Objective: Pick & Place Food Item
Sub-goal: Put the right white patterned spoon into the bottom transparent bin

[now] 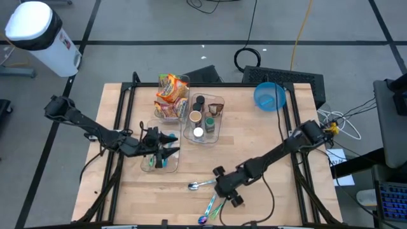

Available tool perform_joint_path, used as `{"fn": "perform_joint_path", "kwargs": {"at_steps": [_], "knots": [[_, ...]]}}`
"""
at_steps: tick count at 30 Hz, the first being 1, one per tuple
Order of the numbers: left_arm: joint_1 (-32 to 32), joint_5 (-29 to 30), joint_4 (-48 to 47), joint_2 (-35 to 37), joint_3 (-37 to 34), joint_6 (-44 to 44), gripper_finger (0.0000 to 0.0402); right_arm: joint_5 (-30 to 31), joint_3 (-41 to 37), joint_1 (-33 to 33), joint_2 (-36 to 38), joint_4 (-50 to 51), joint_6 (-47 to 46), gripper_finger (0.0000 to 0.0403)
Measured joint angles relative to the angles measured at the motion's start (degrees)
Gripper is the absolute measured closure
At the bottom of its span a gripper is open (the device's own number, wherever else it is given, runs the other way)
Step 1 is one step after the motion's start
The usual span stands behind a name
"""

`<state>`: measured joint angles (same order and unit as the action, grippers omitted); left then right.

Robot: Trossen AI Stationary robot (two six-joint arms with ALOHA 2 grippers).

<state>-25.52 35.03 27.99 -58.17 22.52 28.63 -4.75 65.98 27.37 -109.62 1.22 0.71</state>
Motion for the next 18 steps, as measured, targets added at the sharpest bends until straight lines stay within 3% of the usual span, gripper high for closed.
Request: {"fn": "perform_joint_path", "kwargs": {"at_steps": [14, 18], "knots": [[0.48, 1.03, -1.75, 0.0, 0.0, 0.17, 0.0151, 0.21, -2.61, -5.49, 0.07, 5.59, 1.84, 0.027], [0.48, 1.04, -1.73, -0.01, 0.0, 0.17, 0.0151, 4.9, -4.64, -5.83, 0.09, 5.91, 1.61, 0.0296]]}}
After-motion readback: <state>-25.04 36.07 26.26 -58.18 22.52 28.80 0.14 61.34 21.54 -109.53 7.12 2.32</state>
